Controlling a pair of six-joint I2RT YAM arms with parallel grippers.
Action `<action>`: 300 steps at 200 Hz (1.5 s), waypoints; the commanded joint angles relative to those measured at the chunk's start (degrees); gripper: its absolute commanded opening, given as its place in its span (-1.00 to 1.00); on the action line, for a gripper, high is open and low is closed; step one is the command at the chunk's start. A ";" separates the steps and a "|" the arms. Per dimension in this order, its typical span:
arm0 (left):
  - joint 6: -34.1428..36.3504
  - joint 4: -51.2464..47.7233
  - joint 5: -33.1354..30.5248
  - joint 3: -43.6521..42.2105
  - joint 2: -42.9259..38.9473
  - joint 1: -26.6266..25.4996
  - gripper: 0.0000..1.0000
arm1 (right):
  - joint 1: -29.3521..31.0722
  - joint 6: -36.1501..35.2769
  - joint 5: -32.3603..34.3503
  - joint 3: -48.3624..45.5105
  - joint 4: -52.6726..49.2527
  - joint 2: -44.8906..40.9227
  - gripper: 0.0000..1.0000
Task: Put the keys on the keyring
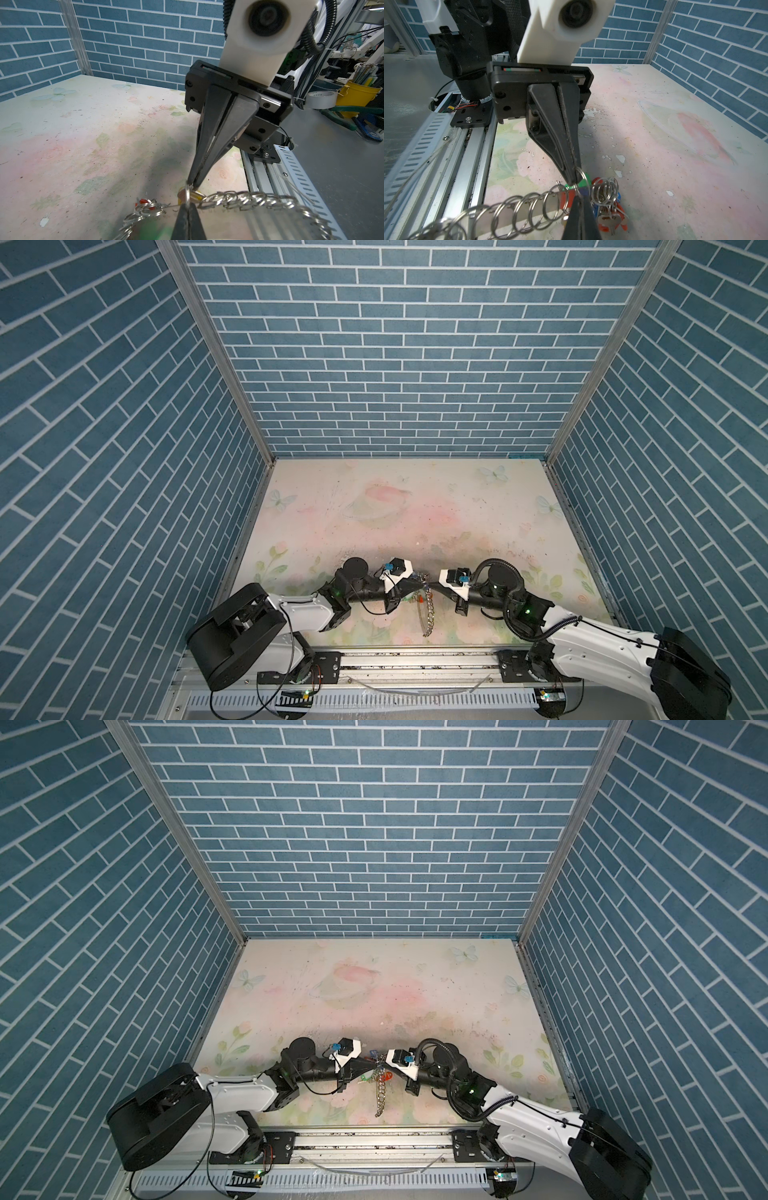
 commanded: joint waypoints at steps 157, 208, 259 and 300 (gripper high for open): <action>-12.46 21.29 -22.66 0.84 5.70 -4.50 -1.00 | 5.58 -0.41 9.81 4.91 6.04 6.72 -0.82; -8.73 25.02 -16.14 -0.64 6.86 -4.41 -1.00 | 5.44 -1.68 16.48 3.84 -2.62 -3.38 -0.38; -6.22 25.02 -10.54 -0.71 6.28 -3.63 -1.00 | 2.60 0.64 16.30 5.01 -11.97 -13.14 -0.37; -4.66 25.07 -6.04 -1.23 5.70 -3.00 -1.00 | -0.26 2.81 6.33 4.97 -16.08 -16.85 -0.43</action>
